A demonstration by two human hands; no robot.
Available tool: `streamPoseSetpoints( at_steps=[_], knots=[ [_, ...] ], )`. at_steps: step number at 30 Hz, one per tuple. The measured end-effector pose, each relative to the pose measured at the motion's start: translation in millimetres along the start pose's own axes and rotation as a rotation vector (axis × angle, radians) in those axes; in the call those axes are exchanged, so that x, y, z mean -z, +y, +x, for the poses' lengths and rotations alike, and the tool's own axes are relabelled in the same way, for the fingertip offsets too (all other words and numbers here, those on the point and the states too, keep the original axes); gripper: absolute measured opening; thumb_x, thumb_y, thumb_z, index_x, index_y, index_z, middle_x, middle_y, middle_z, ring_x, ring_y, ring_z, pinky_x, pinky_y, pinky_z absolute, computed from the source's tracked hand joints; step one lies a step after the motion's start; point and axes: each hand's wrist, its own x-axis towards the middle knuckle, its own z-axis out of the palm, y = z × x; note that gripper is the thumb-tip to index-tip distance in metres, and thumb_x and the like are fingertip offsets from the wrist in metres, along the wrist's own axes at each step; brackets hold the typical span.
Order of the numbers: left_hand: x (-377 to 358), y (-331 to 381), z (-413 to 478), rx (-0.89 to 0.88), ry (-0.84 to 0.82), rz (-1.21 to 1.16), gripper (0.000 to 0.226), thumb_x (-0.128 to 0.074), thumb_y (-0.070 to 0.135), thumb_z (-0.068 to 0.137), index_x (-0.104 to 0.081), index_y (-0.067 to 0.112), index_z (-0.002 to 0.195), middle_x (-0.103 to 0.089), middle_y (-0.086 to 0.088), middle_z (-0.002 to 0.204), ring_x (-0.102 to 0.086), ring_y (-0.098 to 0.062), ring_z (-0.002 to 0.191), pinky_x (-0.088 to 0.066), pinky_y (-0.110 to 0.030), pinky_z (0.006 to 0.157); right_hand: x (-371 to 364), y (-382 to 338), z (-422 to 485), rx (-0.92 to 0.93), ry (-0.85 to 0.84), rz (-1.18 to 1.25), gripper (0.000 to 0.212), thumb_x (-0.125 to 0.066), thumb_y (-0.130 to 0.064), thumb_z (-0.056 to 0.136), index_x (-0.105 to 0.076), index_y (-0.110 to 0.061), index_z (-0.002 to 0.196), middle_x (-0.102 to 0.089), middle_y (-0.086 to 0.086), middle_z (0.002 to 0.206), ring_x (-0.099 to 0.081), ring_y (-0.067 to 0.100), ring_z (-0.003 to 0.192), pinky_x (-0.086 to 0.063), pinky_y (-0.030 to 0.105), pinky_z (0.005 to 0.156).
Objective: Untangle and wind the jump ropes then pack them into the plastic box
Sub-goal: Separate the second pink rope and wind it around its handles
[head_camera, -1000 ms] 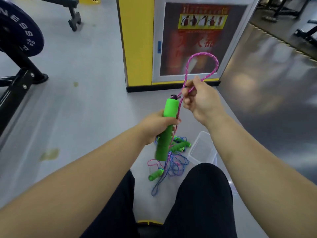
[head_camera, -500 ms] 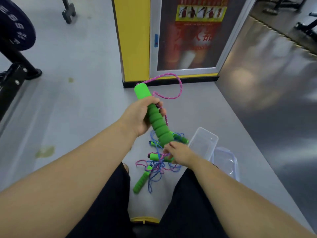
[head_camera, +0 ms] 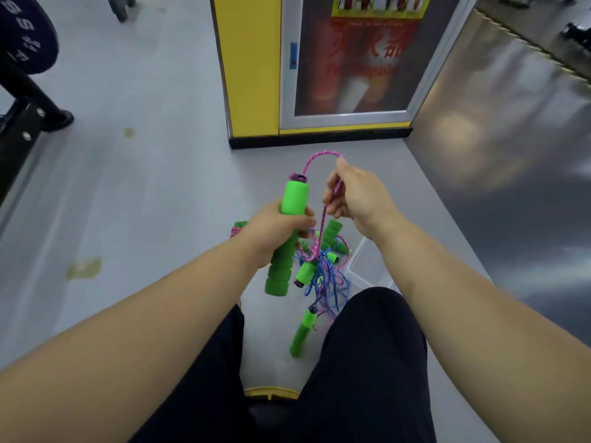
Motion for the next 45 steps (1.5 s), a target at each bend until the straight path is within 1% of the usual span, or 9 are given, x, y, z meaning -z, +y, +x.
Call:
streamPoseSetpoints(
  at_steps=[5,8,15,19,23,27,33,39,45],
  knots=[
    [-19,9,2,-0.115,-0.04,-0.01,0.015,-0.063,-0.003,0.082,-0.056,0.004,0.093,-0.062,-0.014,0.078,-0.056,-0.02,0.06,-0.049,-0.024,0.053,-4,-16,-9,0.032,-0.027,0.115,0.04,-0.031,-0.03,0.101,-0.05,-0.011,0.072,-0.06,0.003,0.054,-0.047,0.014,0.038,-0.037,0.019,0.038],
    [-17,9,3,-0.097,0.036,-0.09,0.007,-0.059,-0.004,0.083,-0.055,0.002,0.083,-0.065,-0.009,0.071,-0.056,-0.02,0.056,-0.05,-0.027,0.055,3,1,-11,0.013,0.022,0.159,0.023,-0.033,-0.018,0.1,-0.052,-0.013,0.089,-0.062,0.007,0.086,-0.053,0.013,0.05,-0.041,0.02,0.044],
    [-12,10,0,0.033,-0.012,-0.438,0.015,-0.05,-0.001,0.09,-0.054,0.003,0.075,-0.065,-0.002,0.056,-0.058,-0.012,0.044,-0.053,-0.019,0.049,-7,104,-29,-0.202,-0.365,-0.464,0.024,-0.061,-0.014,0.086,-0.059,-0.014,0.11,-0.063,-0.001,0.101,-0.06,0.009,0.073,-0.054,0.026,0.064],
    [3,12,4,0.02,0.163,-0.49,0.02,-0.049,-0.001,0.089,-0.05,0.005,0.069,-0.056,0.001,0.045,-0.051,-0.012,0.038,-0.047,-0.019,0.042,-4,111,-17,-0.033,-0.141,-0.729,0.022,-0.056,-0.026,0.092,-0.065,-0.008,0.086,-0.064,0.011,0.081,-0.056,0.021,0.071,-0.045,0.028,0.071],
    [37,-5,-1,-0.009,0.157,-0.032,0.019,-0.069,0.01,0.081,-0.051,0.012,0.073,-0.052,0.004,0.046,-0.047,-0.011,0.04,-0.043,-0.023,0.045,9,89,-14,-0.009,-0.121,-0.534,0.022,-0.057,-0.024,0.091,-0.072,-0.008,0.088,-0.069,0.0,0.078,-0.06,0.011,0.073,-0.041,0.009,0.067],
    [24,-12,-13,0.057,-0.068,0.534,0.028,-0.084,0.023,0.066,-0.057,0.019,0.073,-0.054,0.003,0.056,-0.049,-0.009,0.047,-0.042,-0.021,0.044,2,71,-8,0.002,-0.159,-0.411,0.011,-0.061,-0.021,0.089,-0.071,-0.018,0.084,-0.069,-0.002,0.072,-0.064,0.007,0.069,-0.049,0.022,0.071],
    [3,-2,-5,0.005,0.025,0.282,0.02,-0.068,0.006,0.074,-0.055,0.012,0.06,-0.051,-0.001,0.049,-0.045,-0.015,0.045,-0.042,-0.024,0.048,-1,64,-17,-0.105,-0.068,-0.009,0.003,-0.063,-0.017,0.087,-0.063,-0.014,0.087,-0.059,0.003,0.073,-0.053,0.003,0.051,-0.047,0.015,0.05],
    [3,14,-18,-0.08,-0.18,0.061,0.017,-0.066,0.01,0.066,-0.055,0.012,0.053,-0.052,-0.001,0.049,-0.049,-0.016,0.049,-0.046,-0.022,0.054,10,96,-25,0.08,-0.217,-0.769,0.056,-0.08,-0.029,0.07,-0.055,-0.025,0.12,-0.059,-0.004,0.107,-0.059,0.014,0.097,-0.048,0.028,0.087],
    [18,11,-12,-0.019,0.012,-0.16,0.01,-0.064,0.007,0.08,-0.062,0.009,0.07,-0.061,-0.006,0.069,-0.059,-0.022,0.072,-0.058,-0.025,0.056,16,97,-11,-0.046,0.008,-0.989,0.029,-0.058,-0.029,0.088,-0.062,-0.018,0.114,-0.065,0.01,0.109,-0.058,0.027,0.1,-0.045,0.033,0.084]
  ],
)
